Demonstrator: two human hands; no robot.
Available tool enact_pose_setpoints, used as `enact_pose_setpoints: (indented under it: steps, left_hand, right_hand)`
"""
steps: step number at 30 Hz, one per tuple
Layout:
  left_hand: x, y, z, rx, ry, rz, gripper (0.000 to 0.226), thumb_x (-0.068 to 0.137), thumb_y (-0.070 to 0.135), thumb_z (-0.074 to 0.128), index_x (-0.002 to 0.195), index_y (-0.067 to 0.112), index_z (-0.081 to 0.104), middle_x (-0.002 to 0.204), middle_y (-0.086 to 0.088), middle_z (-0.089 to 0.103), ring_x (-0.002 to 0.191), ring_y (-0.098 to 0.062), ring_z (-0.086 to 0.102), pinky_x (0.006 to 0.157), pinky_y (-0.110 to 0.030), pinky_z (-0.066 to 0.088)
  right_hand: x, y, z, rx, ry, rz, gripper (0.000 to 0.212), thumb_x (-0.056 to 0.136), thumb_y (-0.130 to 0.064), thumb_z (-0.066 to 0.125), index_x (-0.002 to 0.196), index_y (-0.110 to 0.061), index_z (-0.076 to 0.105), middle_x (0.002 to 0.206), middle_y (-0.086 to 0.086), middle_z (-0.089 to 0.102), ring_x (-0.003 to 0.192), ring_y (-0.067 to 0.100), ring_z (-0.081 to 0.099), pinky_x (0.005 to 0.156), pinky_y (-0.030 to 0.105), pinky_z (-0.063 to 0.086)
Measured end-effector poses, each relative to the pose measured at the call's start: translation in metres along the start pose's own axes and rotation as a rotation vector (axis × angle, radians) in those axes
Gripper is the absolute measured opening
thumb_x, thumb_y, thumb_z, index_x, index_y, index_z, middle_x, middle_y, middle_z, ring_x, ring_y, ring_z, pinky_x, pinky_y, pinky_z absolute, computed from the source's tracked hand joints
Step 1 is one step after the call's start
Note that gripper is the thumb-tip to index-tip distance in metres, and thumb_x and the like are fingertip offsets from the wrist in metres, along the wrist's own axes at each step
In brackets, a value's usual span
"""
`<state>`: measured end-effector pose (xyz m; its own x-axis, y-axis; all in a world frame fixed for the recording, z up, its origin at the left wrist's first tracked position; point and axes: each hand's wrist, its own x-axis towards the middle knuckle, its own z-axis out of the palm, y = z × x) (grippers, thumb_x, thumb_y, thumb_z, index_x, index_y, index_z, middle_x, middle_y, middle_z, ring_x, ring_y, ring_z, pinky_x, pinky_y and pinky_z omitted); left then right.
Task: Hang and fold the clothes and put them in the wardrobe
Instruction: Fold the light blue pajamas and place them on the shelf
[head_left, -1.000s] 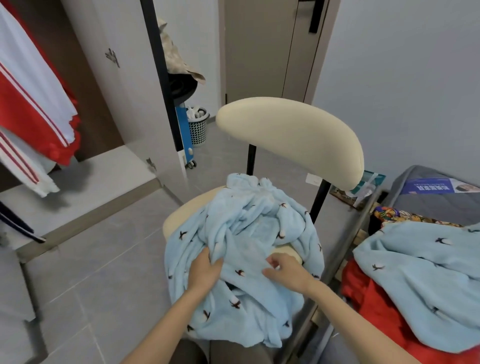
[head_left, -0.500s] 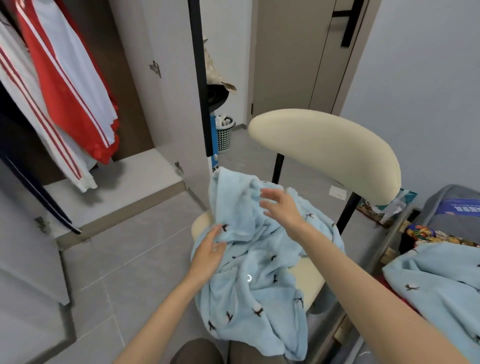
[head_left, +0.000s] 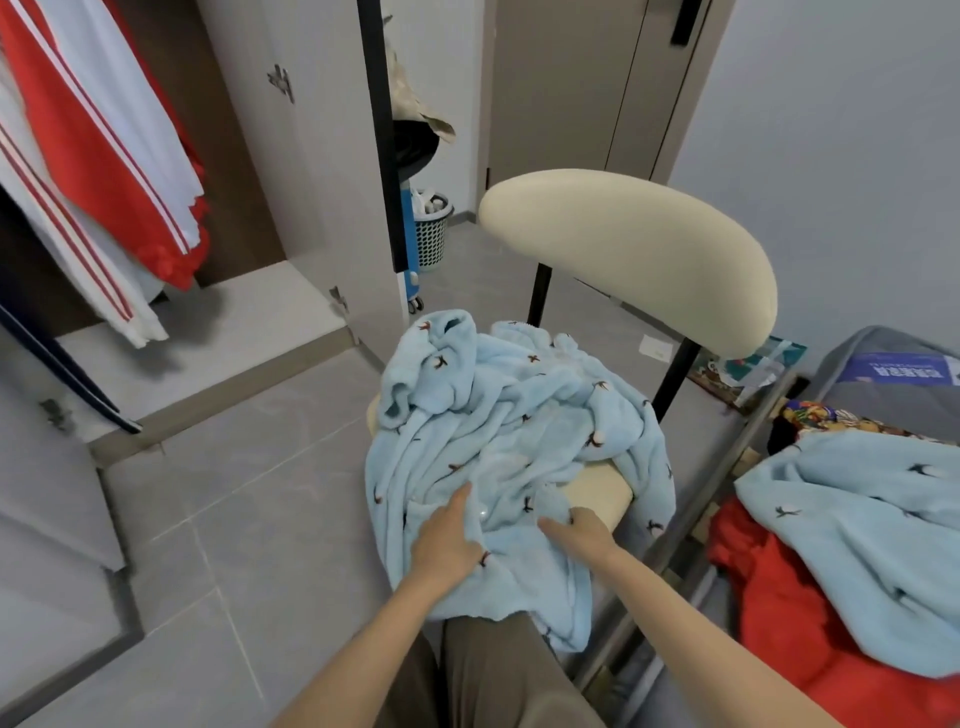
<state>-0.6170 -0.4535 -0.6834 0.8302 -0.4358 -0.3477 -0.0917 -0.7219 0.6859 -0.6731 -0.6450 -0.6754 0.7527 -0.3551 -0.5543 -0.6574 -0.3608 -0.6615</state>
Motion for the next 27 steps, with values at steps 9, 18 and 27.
enact_pose_setpoints:
  steps: [9, 18, 27]
  left_hand:
    - [-0.023, 0.055, -0.033, -0.091, 0.206, 0.212, 0.043, 0.087, 0.024, 0.055, 0.128, 0.036, 0.052, 0.107, 0.017, 0.058, 0.090, -0.002, 0.053, 0.064, -0.004, 0.036]
    - [-0.072, 0.098, -0.015, 0.048, -0.277, 0.231, 0.028, 0.086, 0.048, 0.050, 0.109, 0.037, 0.063, 0.114, 0.019, 0.060, 0.109, -0.006, 0.054, 0.089, -0.021, 0.044]
    - [-0.067, 0.066, 0.002, 0.096, 0.050, 0.154, 0.032, 0.099, 0.031, 0.043, 0.128, 0.024, 0.055, 0.091, 0.006, 0.065, 0.074, -0.005, 0.058, 0.068, -0.022, 0.047]
  right_hand:
    - [-0.079, -0.033, -0.065, 0.125, 0.393, -0.495, 0.031, 0.089, -0.015, 0.060, 0.105, -0.016, 0.033, 0.069, 0.001, 0.053, 0.052, 0.002, 0.047, 0.050, 0.020, 0.036]
    - [-0.135, 0.005, -0.094, -0.517, 0.273, -0.095, 0.040, 0.090, -0.040, 0.054, 0.119, -0.012, 0.049, 0.130, 0.013, 0.049, 0.107, 0.034, 0.055, 0.079, 0.036, 0.042]
    - [-0.130, 0.028, -0.076, -0.430, 0.147, -0.223, 0.040, 0.095, -0.028, 0.054, 0.133, -0.017, 0.050, 0.137, 0.006, 0.051, 0.119, 0.023, 0.054, 0.097, 0.036, 0.045]
